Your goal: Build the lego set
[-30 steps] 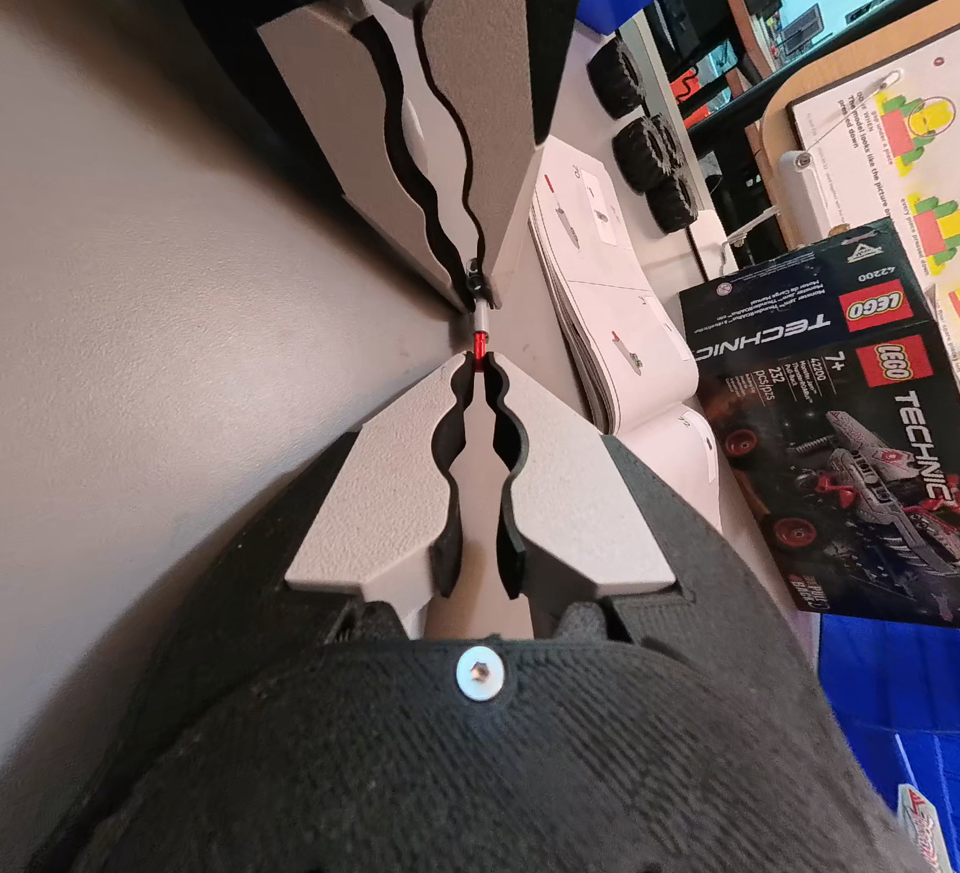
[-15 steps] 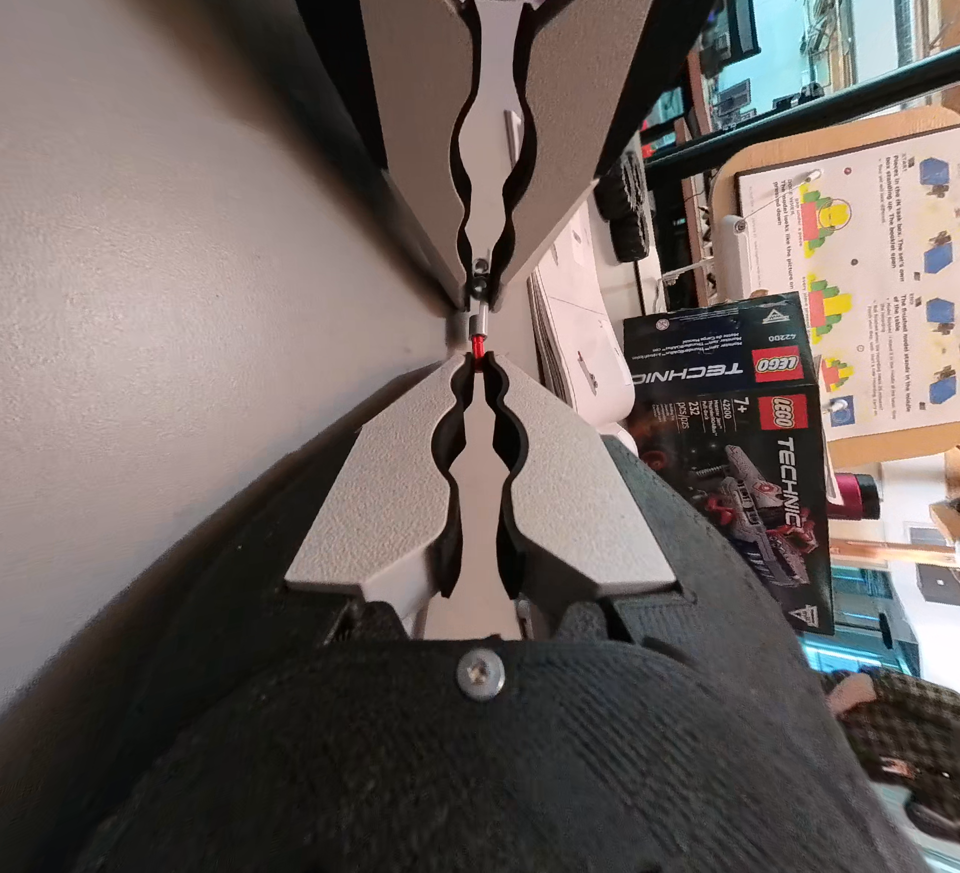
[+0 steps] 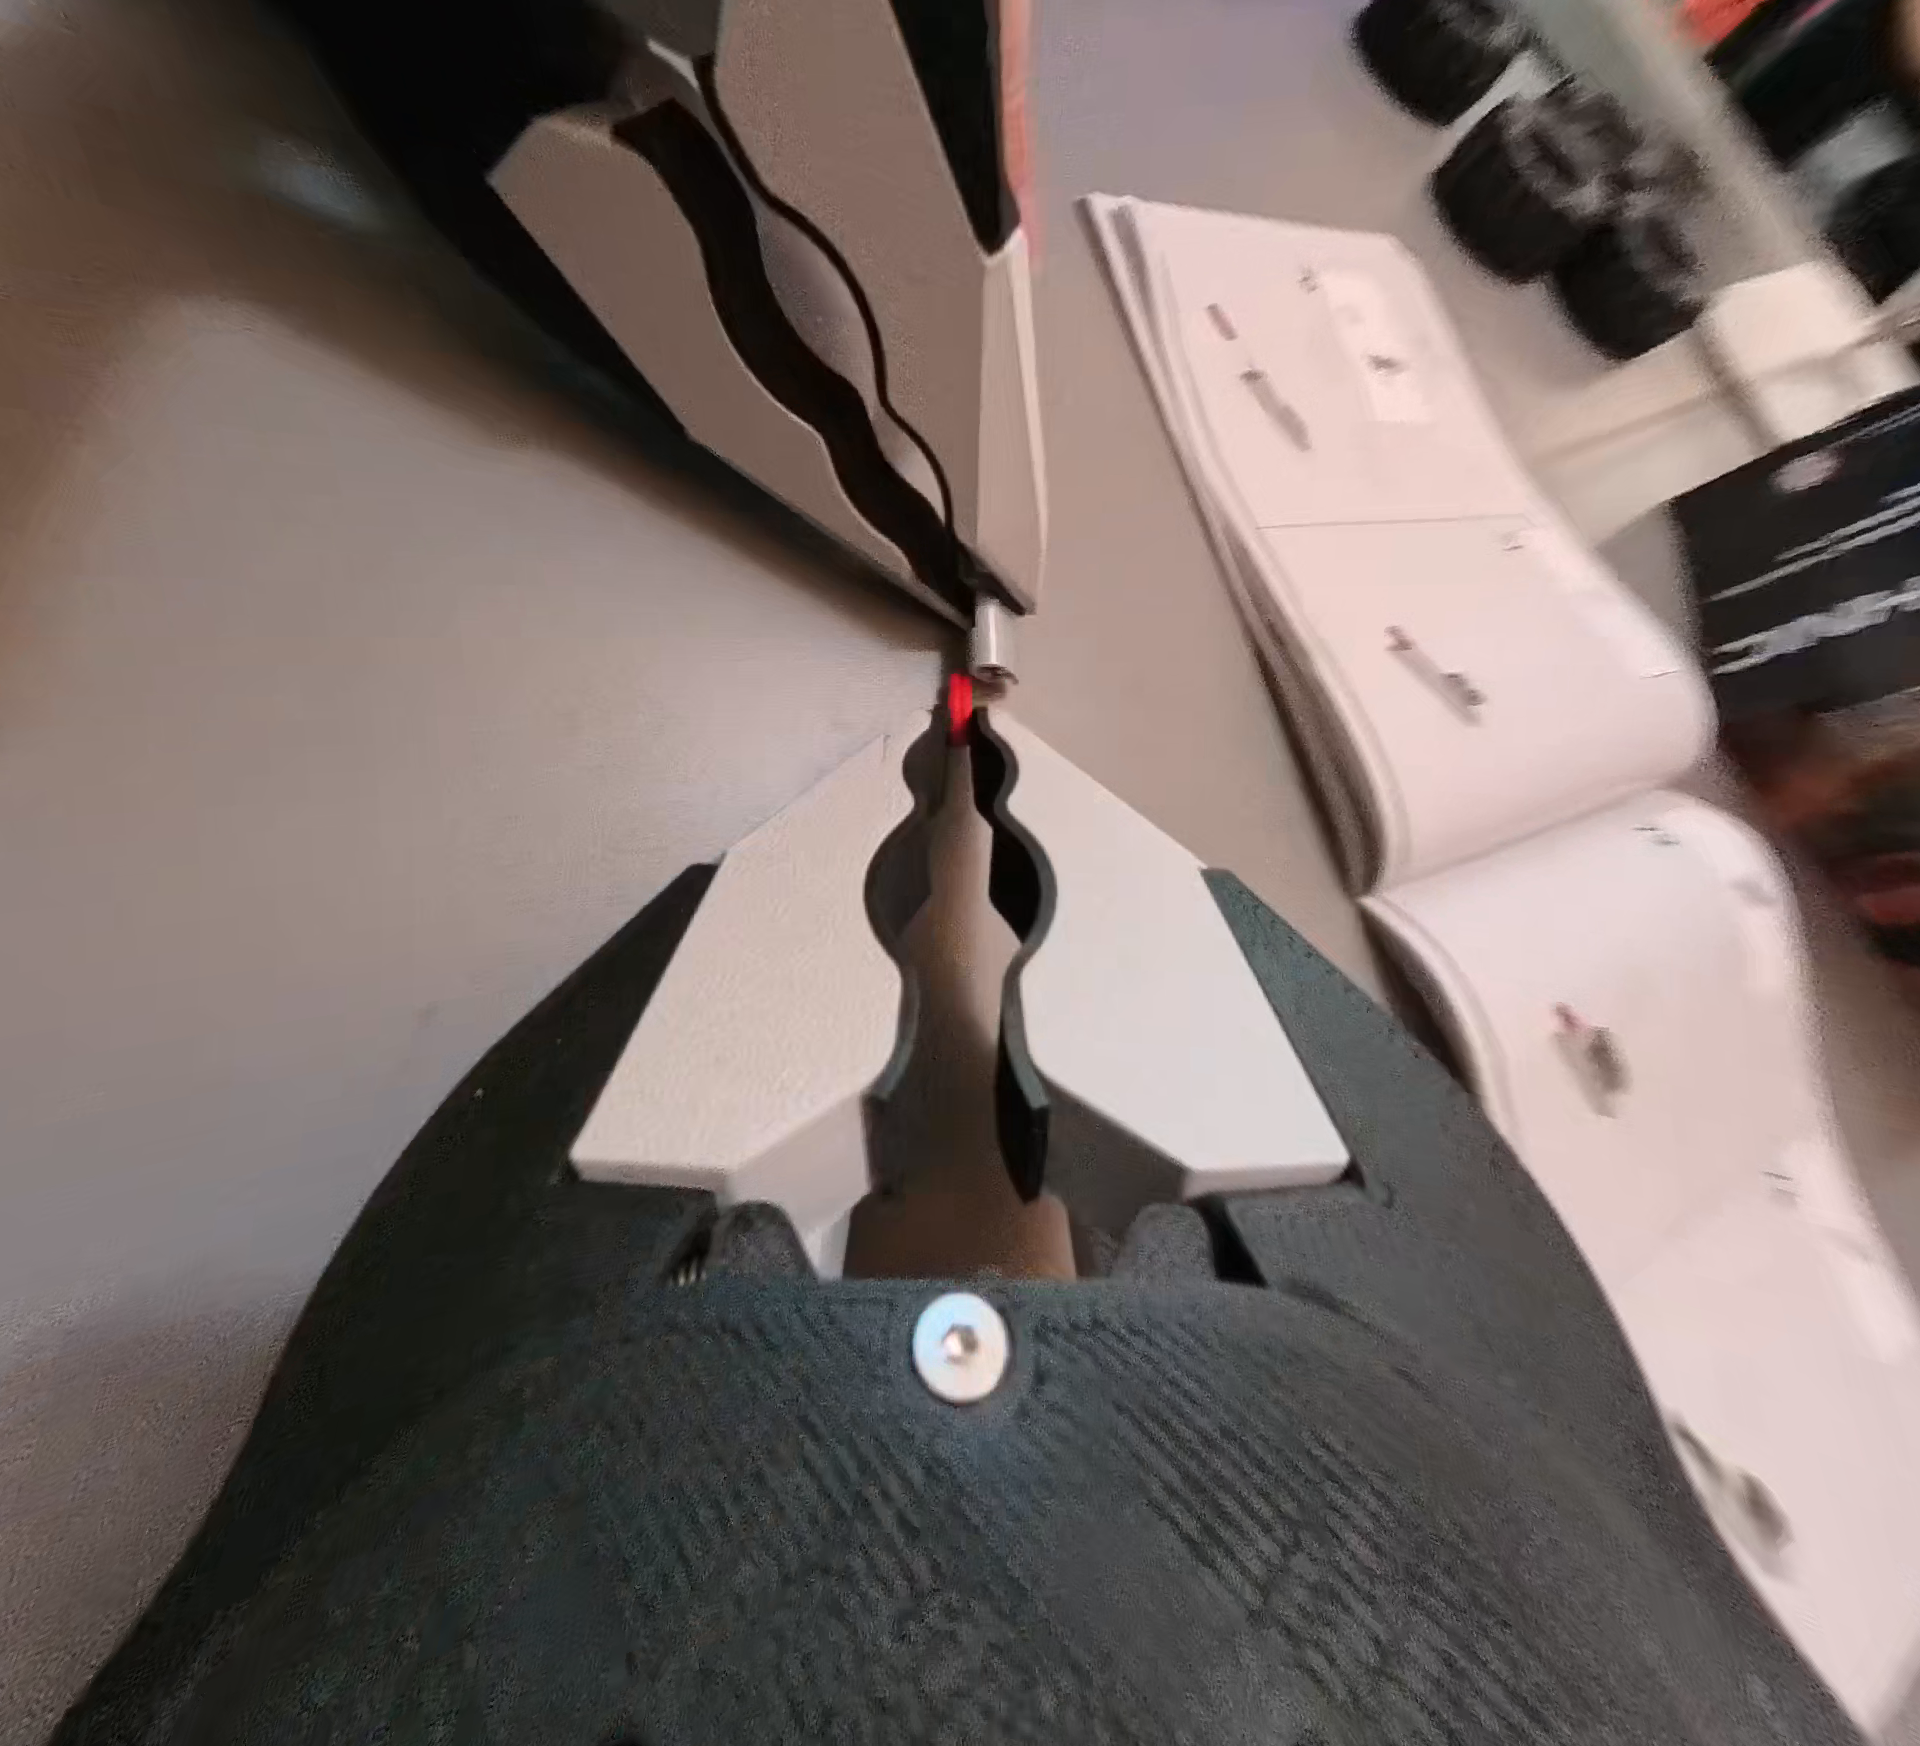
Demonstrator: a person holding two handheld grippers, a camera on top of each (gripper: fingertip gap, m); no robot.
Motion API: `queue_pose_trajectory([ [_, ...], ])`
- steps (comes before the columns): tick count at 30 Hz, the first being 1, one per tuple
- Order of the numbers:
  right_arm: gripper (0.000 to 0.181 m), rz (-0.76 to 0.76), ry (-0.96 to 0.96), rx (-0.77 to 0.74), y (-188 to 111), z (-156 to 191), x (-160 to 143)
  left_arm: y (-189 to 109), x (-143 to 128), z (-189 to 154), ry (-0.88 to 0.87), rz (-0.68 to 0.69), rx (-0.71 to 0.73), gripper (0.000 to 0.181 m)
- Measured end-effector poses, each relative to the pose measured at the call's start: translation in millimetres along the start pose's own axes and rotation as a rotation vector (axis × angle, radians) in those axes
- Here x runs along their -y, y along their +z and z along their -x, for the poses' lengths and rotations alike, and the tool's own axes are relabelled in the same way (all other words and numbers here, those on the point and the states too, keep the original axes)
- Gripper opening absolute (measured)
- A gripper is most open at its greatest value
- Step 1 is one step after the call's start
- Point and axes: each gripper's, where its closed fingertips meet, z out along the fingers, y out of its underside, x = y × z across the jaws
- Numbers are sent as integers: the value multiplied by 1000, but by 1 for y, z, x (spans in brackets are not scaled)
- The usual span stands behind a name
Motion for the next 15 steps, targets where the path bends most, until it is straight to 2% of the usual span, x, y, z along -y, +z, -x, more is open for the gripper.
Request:
queue_pose_trajectory([
  [2, 2, 11, 69, 63, 0, 2, -2, 0, 5, -2, 1, -13, -6, 4],
  [6, 2, 21, 109, 78, 0, 1, -3, 0, 7, -2, 23, -2, -7, 4],
  [11, 3, 24, 183, 137, 0, 2, -5, -3, -1, -1, 7, 13, -8, 4],
  [15, 13, 25, 252, 178, 0, 3, -4, -3, 0, -1, -4, 8, -14, 4],
])
